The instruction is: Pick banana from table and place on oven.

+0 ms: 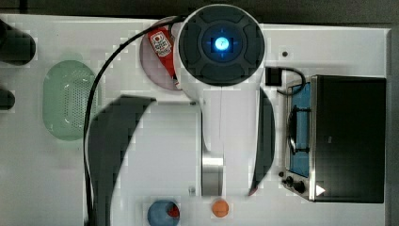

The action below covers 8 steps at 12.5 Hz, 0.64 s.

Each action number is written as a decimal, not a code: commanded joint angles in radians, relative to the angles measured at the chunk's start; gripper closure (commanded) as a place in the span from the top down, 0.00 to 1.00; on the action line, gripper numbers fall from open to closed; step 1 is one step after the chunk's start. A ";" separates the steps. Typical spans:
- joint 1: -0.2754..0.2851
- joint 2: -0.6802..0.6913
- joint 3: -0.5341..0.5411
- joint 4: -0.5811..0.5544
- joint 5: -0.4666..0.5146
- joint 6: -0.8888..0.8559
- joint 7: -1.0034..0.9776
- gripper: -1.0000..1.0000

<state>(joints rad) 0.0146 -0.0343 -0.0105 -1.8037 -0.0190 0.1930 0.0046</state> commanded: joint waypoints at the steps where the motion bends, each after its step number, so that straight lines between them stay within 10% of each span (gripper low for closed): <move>1: -0.025 -0.545 -0.026 -0.300 0.024 -0.224 0.079 0.79; 3: -0.025 -0.545 -0.026 -0.301 0.024 -0.224 0.078 1.00; 8: -0.025 -0.495 -0.025 -0.329 0.024 -0.198 0.078 1.00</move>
<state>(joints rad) -0.0140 -0.6519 -0.0431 -2.0586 0.0016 0.0183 0.0214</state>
